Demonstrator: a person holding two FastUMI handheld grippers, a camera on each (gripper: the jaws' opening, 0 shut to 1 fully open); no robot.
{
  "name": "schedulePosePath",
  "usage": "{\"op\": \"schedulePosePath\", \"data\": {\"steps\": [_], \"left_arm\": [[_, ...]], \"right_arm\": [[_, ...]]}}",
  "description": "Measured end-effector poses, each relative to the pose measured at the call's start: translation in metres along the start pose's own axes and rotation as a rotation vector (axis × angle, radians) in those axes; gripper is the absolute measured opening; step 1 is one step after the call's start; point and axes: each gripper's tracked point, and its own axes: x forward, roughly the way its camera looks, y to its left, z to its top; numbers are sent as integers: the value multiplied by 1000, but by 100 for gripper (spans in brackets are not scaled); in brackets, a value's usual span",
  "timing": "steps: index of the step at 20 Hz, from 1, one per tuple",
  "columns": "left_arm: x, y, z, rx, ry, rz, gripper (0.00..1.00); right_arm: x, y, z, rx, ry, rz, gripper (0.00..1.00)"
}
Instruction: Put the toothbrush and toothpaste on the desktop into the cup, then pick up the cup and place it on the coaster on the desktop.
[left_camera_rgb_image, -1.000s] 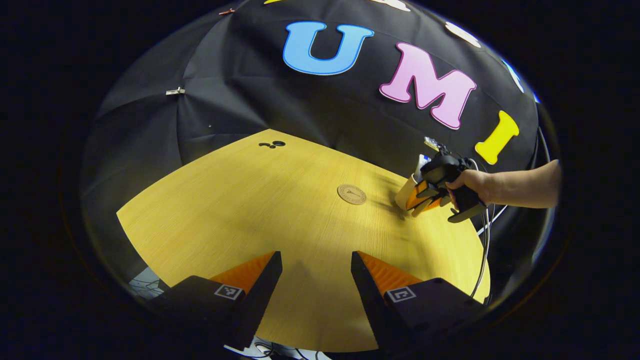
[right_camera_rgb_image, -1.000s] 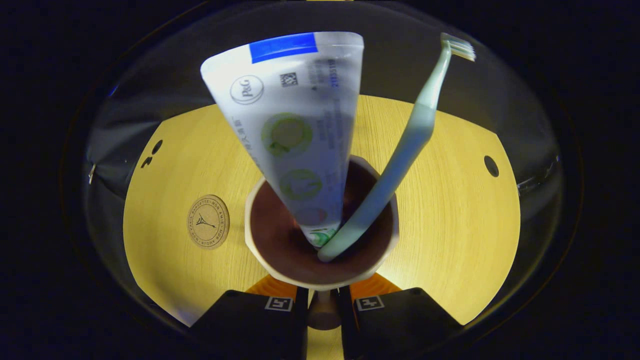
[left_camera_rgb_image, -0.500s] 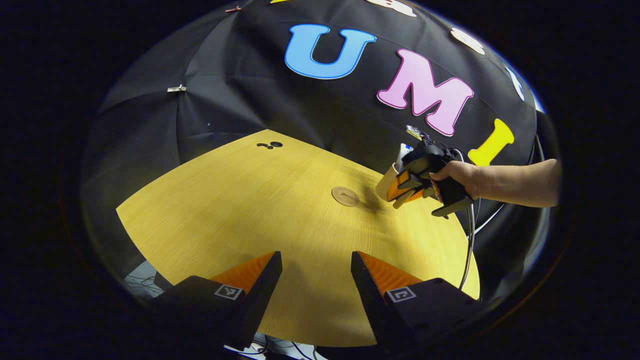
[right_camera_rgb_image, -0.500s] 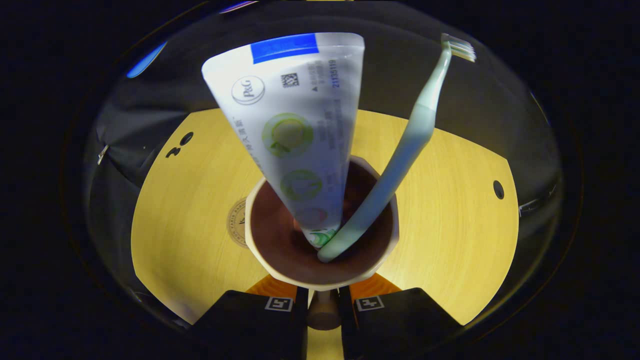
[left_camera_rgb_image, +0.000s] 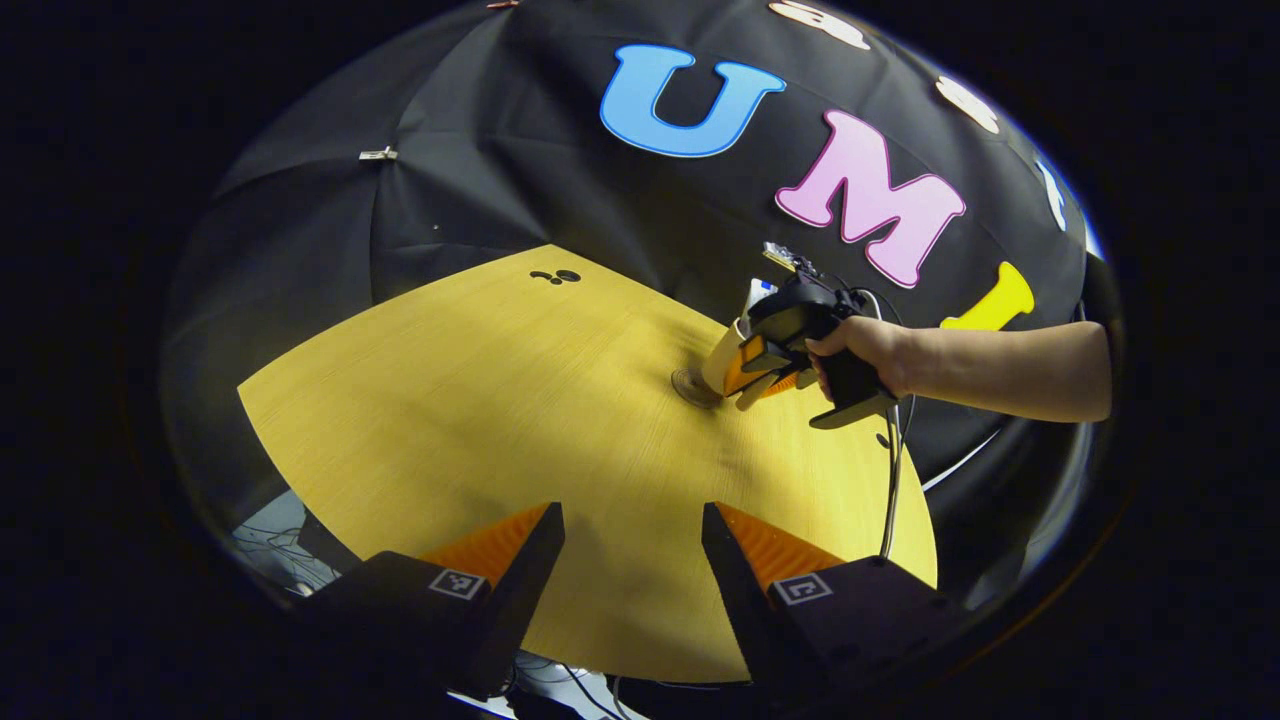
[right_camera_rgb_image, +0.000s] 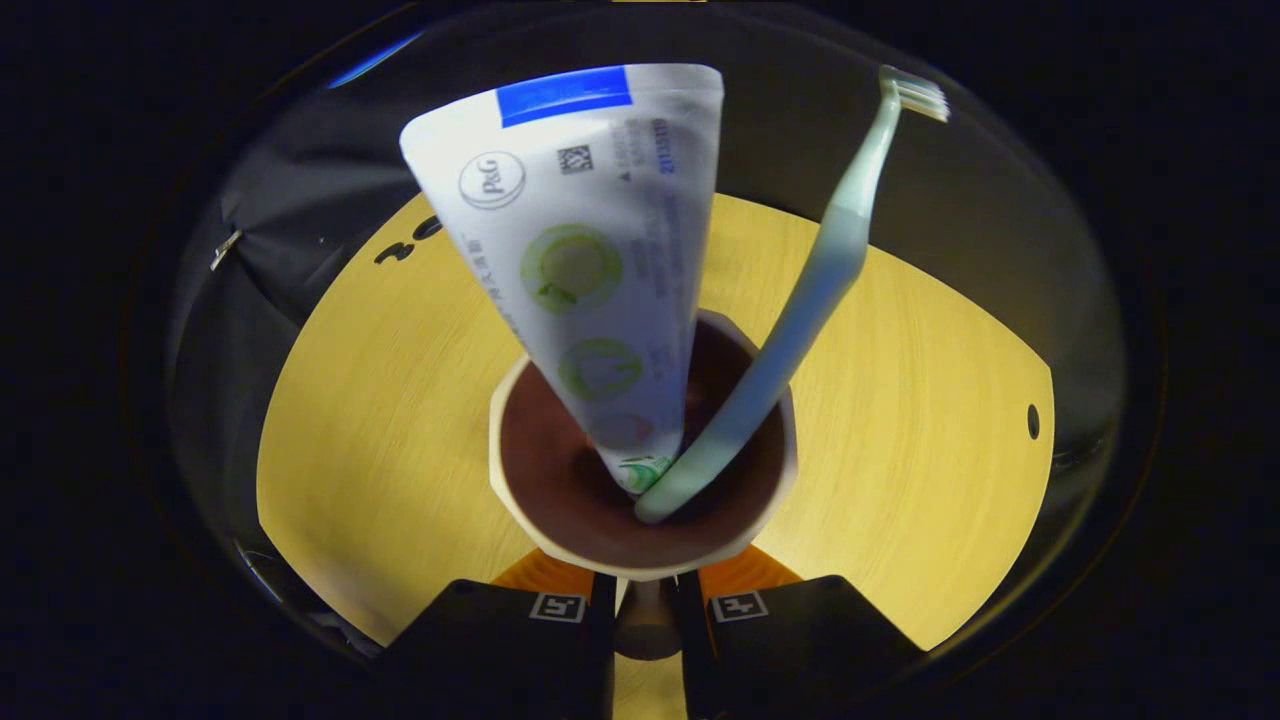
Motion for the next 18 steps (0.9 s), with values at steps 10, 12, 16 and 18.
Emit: {"op": "schedulePosePath", "data": {"steps": [10, 12, 16, 18], "left_arm": [[-8, 11, -10, -1, 18, 43, 89], [-10, 11, -9, 0, 15, 50, 89], [-13, 14, -12, -2, 13, 67, 89], [-16, 13, -13, -9, 12, 71, 89]], "right_arm": [[31, 17, -6, -27, 54, -19, 30], [31, 15, -6, -28, 52, -19, 31], [30, 16, -4, -18, 47, -18, 31], [26, 13, 0, -9, 32, -14, 27]]}}
